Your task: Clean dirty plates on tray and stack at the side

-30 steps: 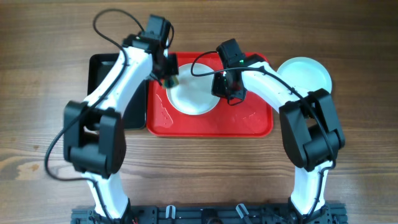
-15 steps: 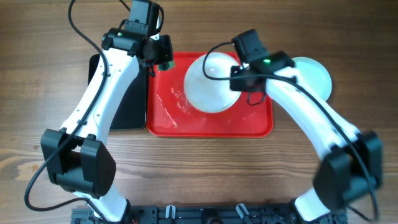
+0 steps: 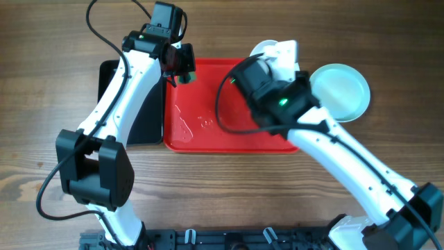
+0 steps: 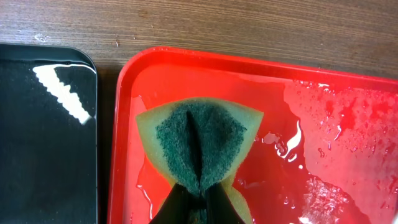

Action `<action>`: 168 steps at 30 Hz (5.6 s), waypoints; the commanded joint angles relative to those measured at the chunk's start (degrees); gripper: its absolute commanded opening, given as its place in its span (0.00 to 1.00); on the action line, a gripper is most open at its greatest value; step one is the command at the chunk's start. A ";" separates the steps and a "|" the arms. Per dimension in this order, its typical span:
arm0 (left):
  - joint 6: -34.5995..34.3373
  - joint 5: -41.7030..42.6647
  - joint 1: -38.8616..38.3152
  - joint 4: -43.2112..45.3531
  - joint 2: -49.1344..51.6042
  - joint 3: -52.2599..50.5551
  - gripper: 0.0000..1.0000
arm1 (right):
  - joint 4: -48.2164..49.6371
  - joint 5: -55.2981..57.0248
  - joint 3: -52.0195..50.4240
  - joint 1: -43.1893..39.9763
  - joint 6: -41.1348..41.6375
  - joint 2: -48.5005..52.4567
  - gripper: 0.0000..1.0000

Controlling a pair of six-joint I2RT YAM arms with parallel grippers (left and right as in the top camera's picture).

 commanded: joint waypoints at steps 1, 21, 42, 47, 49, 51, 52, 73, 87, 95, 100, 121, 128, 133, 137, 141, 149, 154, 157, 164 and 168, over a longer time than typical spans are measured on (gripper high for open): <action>-1.01 -0.50 0.35 0.02 0.61 -0.26 0.04 | 0.48 16.15 0.15 4.90 -1.79 -0.74 0.04; -0.98 1.01 0.33 -0.02 0.61 -0.26 0.04 | 1.03 23.98 0.15 9.25 -5.09 -0.74 0.04; -0.96 0.98 0.33 -0.07 0.61 -0.26 0.04 | 6.40 -50.82 -1.51 -15.06 -4.55 -0.55 0.04; -0.98 1.01 0.31 -0.15 0.61 -0.26 0.04 | 5.53 -59.93 -1.51 -29.05 -5.09 -0.52 0.04; -0.98 1.01 0.31 -0.35 0.61 -0.26 0.04 | 4.94 -62.49 -1.51 -34.84 -5.95 -0.52 0.04; -0.96 0.98 0.31 -0.52 0.61 -0.26 0.04 | 4.31 -62.75 -1.51 -39.56 -5.95 -0.52 0.04; -0.98 1.01 0.33 -0.66 0.61 -0.26 0.04 | 3.80 -62.69 -1.53 -42.60 -6.10 -0.52 0.04; -0.70 0.85 0.50 -0.87 0.61 -0.26 0.04 | 23.26 -50.10 -18.75 -59.08 -2.69 0.74 0.05; -0.72 0.28 9.27 -8.52 -7.54 0.39 0.04 | 21.24 -68.30 -16.24 -58.40 -7.58 2.75 0.49; -0.72 -5.22 14.86 -13.22 -8.57 -2.03 0.04 | 16.11 -73.29 -12.41 -51.65 -9.11 2.21 0.50; 1.97 -5.73 16.35 -6.73 -6.84 -9.01 0.04 | 15.30 -72.61 -12.48 -47.23 -9.09 2.21 0.51; 3.82 -7.87 16.98 1.07 -5.27 -13.84 1.00 | 10.88 -72.46 -8.79 -44.81 -10.62 0.37 0.48; 3.74 -3.37 15.91 -6.45 -13.25 -5.88 1.00 | 3.63 -74.25 -0.59 -44.81 -12.66 -6.12 0.49; 3.58 0.22 14.43 -8.24 -19.32 -5.86 1.00 | 1.07 -77.99 -0.46 -44.81 -15.13 -12.26 0.50; 3.58 0.37 13.49 -8.57 -21.16 -5.86 1.00 | -2.12 -77.96 -0.46 -44.81 -15.13 -18.05 0.50; 3.58 0.37 13.49 -8.57 -21.09 -5.86 1.00 | -4.15 -78.29 -0.46 -44.81 -15.10 -25.07 0.53; 3.58 0.37 13.49 -8.57 -21.09 -5.86 1.00 | -7.61 -82.01 -0.48 -44.81 -9.86 -39.34 0.99; 3.58 0.37 13.49 -8.57 -21.09 -5.86 1.00 | -7.85 -78.36 -0.48 -44.81 -8.26 -43.74 1.00; 3.58 0.37 13.49 -8.57 -21.09 -5.86 1.00 | -8.39 -75.28 -0.48 -44.81 -8.26 -44.44 1.00; 3.58 0.37 13.49 -8.57 -21.09 -5.86 1.00 | -6.51 -74.73 -3.17 -44.92 -15.69 -45.16 1.00; 3.58 0.37 13.49 -8.57 -21.09 -5.86 1.00 | 3.93 -75.89 -11.93 -44.89 -21.97 -49.96 1.00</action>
